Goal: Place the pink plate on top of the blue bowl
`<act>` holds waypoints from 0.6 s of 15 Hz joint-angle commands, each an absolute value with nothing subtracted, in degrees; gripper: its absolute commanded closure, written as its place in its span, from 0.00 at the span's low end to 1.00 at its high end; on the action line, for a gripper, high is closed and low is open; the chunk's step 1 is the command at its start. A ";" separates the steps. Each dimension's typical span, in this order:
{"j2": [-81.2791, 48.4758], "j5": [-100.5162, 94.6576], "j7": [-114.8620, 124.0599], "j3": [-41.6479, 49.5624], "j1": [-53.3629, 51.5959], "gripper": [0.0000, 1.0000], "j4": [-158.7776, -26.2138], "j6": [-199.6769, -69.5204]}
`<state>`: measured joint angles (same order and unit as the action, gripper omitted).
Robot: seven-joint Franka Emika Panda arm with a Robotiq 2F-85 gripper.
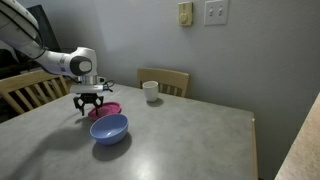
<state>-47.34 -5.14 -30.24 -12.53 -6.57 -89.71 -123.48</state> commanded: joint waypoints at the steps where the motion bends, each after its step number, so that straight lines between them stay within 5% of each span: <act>1: -47.70 -5.18 -30.28 -12.66 -6.09 0.45 -88.97 -122.94; 5: -47.52 -5.28 -30.17 -12.53 -6.09 0.42 -89.04 -122.87; 7: -47.51 -5.37 -30.18 -12.47 -6.11 0.68 -88.95 -122.78; 9: -47.43 -5.30 -30.00 -12.41 -6.08 0.82 -88.86 -122.75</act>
